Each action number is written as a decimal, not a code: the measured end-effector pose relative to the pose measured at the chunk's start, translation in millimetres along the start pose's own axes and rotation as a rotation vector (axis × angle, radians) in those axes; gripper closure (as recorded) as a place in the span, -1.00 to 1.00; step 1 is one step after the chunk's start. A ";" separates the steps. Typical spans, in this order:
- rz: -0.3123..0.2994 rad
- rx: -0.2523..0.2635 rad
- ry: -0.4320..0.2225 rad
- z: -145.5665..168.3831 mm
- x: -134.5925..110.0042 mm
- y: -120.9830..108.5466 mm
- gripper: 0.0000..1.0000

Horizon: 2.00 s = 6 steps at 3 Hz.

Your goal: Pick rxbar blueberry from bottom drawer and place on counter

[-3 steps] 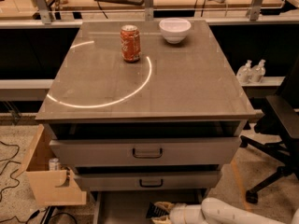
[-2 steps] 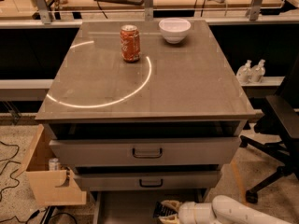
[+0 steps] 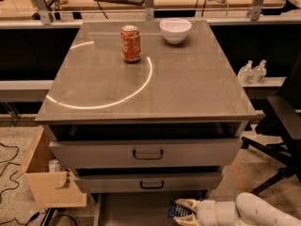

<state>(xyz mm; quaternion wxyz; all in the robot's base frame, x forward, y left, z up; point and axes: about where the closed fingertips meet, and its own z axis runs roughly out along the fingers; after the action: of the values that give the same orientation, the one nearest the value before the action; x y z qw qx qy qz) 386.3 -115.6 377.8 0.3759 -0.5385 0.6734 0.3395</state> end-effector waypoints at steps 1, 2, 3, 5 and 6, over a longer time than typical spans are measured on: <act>-0.018 0.031 0.009 -39.7 -23.7 6.6 1.00; -0.033 0.076 0.024 -73.8 -45.8 14.4 1.00; -0.053 0.132 0.026 -100.1 -62.4 22.8 1.00; -0.048 0.129 0.039 -105.3 -75.3 26.4 1.00; -0.037 0.150 0.073 -121.9 -103.1 39.3 1.00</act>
Offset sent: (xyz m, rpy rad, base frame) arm -0.0313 -0.0678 0.1283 -0.0789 -0.1088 -0.1021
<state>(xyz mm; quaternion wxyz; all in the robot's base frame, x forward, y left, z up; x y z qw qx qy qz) 344.9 -164.8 529.1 0.3966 -0.5332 0.7000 0.2614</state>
